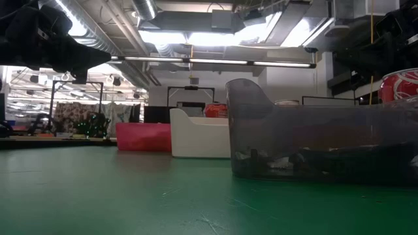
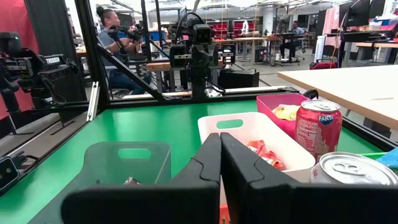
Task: Sort candy
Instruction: Return to Home Position
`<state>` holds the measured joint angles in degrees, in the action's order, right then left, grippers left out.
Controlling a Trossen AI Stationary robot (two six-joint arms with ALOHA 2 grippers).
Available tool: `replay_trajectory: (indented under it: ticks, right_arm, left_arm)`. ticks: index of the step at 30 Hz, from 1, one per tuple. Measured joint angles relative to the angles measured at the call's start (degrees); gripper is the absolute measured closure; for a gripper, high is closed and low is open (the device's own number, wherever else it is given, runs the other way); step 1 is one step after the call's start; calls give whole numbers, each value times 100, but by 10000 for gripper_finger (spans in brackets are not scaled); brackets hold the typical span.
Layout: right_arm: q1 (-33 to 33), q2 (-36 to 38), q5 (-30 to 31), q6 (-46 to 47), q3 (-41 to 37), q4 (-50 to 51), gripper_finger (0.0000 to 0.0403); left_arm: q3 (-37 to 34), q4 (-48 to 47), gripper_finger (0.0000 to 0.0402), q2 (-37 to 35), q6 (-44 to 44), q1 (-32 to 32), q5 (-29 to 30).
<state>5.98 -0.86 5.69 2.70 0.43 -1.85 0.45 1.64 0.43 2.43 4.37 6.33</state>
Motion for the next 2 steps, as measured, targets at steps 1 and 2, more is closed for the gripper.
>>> replay_trajectory:
  ticks: [1,2]
  right_arm:
    - [0,0,0,0,0,0,400]
    - [0,0,0,0,0,-2,400]
  left_arm:
    - [0,-1,400,-2,0,0,0]
    - [0,1,400,0,0,-1,0]
